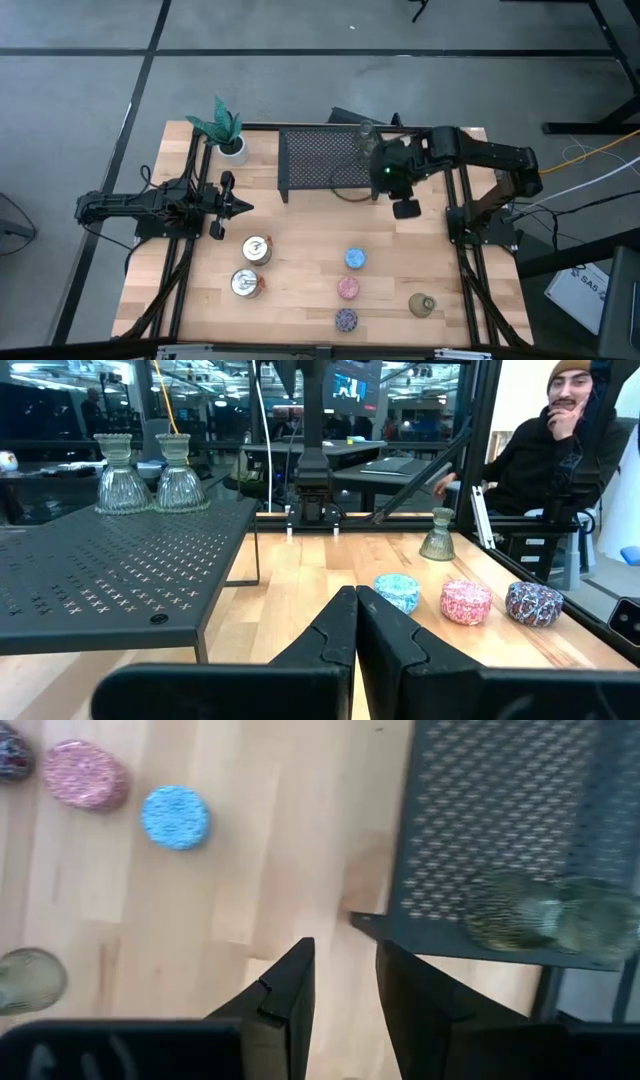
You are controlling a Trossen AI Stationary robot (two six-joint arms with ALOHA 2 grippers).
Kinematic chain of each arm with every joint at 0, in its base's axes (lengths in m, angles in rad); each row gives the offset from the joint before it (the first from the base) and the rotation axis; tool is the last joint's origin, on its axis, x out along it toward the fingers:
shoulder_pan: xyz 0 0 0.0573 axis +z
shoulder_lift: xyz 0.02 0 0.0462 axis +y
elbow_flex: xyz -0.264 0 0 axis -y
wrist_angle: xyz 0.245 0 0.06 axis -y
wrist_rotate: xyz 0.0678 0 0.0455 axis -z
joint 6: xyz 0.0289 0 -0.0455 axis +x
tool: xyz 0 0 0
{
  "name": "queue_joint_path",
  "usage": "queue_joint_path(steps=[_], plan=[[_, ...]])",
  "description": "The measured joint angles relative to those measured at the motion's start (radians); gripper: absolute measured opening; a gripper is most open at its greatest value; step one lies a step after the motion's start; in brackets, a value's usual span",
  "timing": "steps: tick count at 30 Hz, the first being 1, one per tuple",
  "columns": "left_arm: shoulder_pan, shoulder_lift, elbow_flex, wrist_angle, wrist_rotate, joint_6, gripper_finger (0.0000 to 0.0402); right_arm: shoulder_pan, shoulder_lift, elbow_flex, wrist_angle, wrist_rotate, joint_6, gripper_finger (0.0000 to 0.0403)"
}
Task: Pick & Place candle stick holders
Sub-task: Put the candle holder on the shelf
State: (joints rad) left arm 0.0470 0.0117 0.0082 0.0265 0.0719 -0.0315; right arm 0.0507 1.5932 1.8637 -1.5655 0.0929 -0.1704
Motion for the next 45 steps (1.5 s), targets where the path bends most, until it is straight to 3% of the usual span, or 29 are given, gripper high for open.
queue_joint_path(steps=[8,19,31,45], plan=[[0.0,0.0,0.0,0.0,0.0,0.0,0.0002,0.113,-0.001,-0.115,0.077,-0.006,0.139,0.0112],[0.0,0.0,0.0,0.0,0.0,0.0,0.0002,0.204,0.0,-0.257,0.169,-0.139,0.318,0.0112],[0.0,0.0,0.0,0.0,0.0,0.0,0.0002,0.325,0.0,-0.374,0.27,-0.148,0.504,0.0112],[0.0,0.0,0.0,0.0,0.0,0.0,0.0002,0.62,0.0,-0.541,0.356,-0.148,0.847,0.0112]])
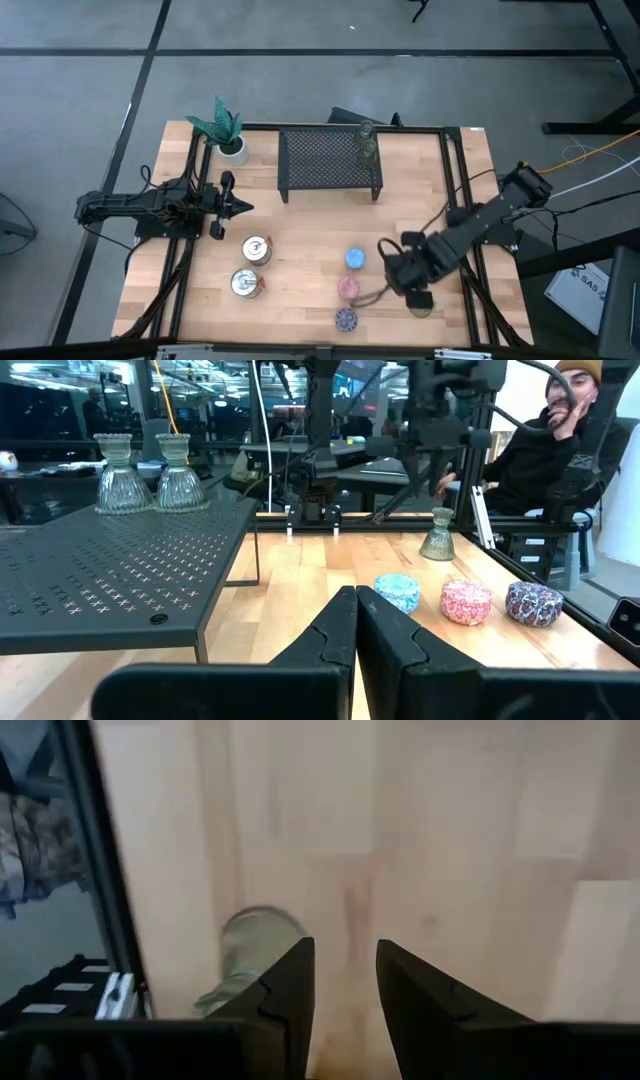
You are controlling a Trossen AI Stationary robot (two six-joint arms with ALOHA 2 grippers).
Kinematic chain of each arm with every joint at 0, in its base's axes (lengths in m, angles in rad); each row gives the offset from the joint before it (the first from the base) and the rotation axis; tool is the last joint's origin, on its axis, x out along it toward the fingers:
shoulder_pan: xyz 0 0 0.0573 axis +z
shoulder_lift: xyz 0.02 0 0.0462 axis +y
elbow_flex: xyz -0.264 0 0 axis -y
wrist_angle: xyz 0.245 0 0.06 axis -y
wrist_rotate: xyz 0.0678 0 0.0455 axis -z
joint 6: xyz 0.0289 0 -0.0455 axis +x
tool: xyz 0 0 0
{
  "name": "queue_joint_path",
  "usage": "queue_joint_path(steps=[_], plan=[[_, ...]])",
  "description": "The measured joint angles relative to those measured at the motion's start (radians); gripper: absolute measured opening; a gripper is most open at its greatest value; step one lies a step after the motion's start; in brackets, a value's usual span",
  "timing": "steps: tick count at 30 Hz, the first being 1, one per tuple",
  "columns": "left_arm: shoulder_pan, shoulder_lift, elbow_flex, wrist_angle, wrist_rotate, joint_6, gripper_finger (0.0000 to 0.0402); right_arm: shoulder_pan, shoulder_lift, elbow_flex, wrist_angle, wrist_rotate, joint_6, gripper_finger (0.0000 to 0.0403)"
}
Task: Pick & Place candle stick holders
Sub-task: Put the candle holder on the shelf
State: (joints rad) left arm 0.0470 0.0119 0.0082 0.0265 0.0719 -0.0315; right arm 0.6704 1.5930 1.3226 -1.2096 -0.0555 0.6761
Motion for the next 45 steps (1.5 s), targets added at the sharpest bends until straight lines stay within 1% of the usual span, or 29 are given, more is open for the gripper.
queue_joint_path(steps=[7,13,17,20,27,35,45], plan=[[0.0,0.0,0.0,0.0,0.0,0.0,0.0002,0.16,0.0,-0.035,0.062,0.044,0.119,0.0112],[0.0,0.0,0.0,0.0,0.0,0.0,0.0002,0.252,0.0,-0.035,0.133,0.062,0.204,0.0112],[0.0,0.0,0.0,0.0,0.0,0.0,0.0002,0.294,0.0,-0.035,0.187,0.15,0.237,0.0112],[0.0,0.0,0.0,0.0,0.0,0.0,0.0002,0.331,0.0,-0.035,0.213,0.193,0.245,0.0112],[0.0,0.0,0.0,0.0,0.0,0.0,0.0002,0.42,0.012,-0.035,0.227,0.194,0.309,0.0112],[0.0,0.0,0.0,0.0,0.0,0.0,0.0002,0.487,0.012,-0.035,0.234,0.187,0.41,0.0112],[0.0,0.0,0.0,0.0,0.0,0.0,0.0002,0.532,0.012,-0.035,0.241,0.173,0.417,0.0112]])
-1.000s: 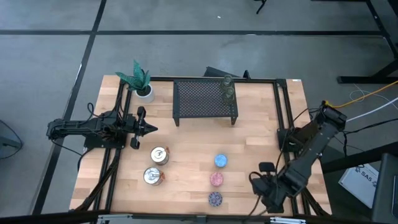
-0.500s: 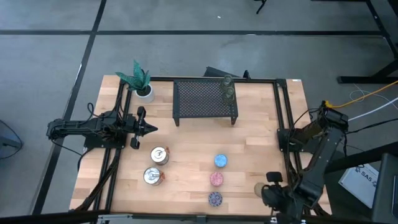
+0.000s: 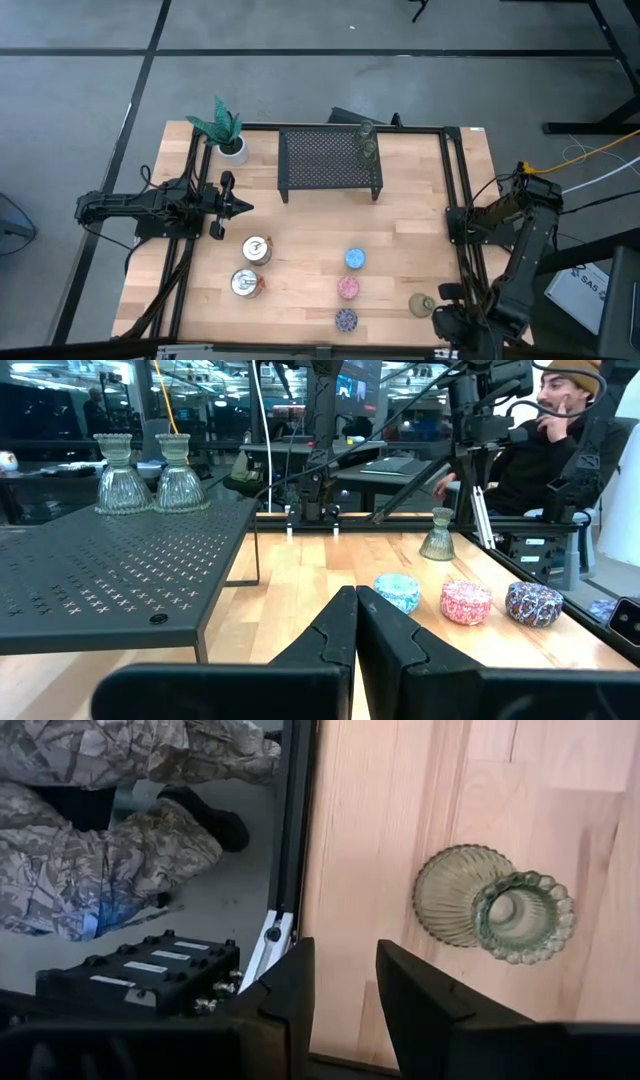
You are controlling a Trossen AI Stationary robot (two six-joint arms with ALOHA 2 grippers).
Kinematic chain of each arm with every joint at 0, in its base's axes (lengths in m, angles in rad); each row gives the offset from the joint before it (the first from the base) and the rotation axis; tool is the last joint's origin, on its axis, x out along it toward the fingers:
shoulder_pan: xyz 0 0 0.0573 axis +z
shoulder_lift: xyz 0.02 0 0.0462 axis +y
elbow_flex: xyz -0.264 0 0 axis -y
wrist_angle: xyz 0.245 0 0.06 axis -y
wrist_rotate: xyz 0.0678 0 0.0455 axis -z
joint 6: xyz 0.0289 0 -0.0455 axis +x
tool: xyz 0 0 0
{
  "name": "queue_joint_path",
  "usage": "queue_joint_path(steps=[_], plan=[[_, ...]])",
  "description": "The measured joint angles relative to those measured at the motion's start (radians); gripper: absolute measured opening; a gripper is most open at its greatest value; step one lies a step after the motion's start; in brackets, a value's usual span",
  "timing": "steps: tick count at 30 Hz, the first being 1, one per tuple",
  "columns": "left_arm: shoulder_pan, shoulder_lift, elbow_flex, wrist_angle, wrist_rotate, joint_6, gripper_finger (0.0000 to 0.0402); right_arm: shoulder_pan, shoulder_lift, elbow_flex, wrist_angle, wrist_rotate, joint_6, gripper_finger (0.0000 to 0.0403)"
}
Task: Pick & Place candle stick holders
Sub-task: Put the candle holder on the shelf
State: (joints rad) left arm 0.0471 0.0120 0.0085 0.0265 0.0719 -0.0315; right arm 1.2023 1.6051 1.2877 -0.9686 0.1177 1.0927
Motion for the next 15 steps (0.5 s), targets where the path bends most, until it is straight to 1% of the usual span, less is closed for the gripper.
queue_joint_path(steps=[4,10,15], plan=[[0.0,0.0,0.0,0.0,0.0,0.0,0.0002,0.011,0.0,0.0,-0.027,0.0,0.01,0.0112],[0.0,0.0,0.0,0.0,0.0,0.0,0.0002,0.012,0.0,0.0,-0.089,0.002,0.085,0.0112],[0.0,0.0,0.0,0.0,0.0,0.0,0.0002,0.012,0.0,0.0,-0.101,0.002,0.074,0.0112]])
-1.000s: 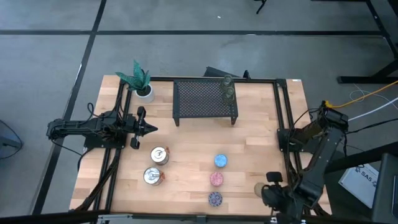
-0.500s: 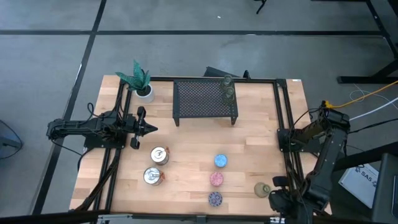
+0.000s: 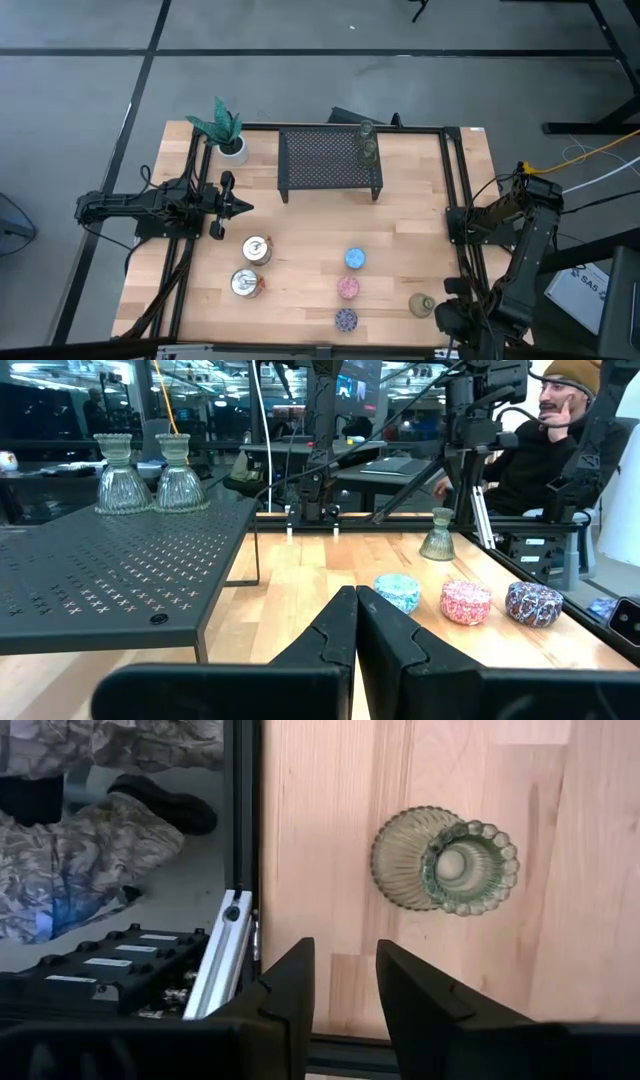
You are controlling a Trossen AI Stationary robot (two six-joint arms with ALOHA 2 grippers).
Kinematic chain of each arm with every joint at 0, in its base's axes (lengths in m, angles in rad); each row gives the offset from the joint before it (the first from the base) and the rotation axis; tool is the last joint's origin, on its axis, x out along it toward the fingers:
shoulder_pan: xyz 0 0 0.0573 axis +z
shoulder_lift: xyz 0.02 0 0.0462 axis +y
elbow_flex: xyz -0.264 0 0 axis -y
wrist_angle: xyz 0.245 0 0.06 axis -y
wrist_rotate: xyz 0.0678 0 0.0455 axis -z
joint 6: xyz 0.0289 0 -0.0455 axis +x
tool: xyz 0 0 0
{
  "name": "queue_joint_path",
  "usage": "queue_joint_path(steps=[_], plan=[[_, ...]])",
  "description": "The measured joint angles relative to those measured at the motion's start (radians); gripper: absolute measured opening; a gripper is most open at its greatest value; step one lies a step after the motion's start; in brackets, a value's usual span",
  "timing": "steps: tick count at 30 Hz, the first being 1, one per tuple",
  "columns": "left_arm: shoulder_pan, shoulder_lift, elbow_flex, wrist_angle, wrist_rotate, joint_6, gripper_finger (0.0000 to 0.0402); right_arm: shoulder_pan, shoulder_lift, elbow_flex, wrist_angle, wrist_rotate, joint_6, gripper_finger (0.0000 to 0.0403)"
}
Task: Pick & Place candle stick holders
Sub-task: Put the candle holder on the shelf
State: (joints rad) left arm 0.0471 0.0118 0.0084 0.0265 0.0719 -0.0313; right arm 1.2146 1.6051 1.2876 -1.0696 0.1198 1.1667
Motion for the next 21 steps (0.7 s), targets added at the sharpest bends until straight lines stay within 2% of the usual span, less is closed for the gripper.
queue_joint_path(steps=[9,21], plan=[[0.0,0.0,0.0,0.0,0.0,0.0,0.0002,-0.001,0.0,-0.053,0.009,0.095,-0.078,0.0112],[0.0,0.0,0.0,0.0,0.0,0.0,0.0002,-0.043,0.0,-0.111,0.081,0.097,-0.201,0.0112]])
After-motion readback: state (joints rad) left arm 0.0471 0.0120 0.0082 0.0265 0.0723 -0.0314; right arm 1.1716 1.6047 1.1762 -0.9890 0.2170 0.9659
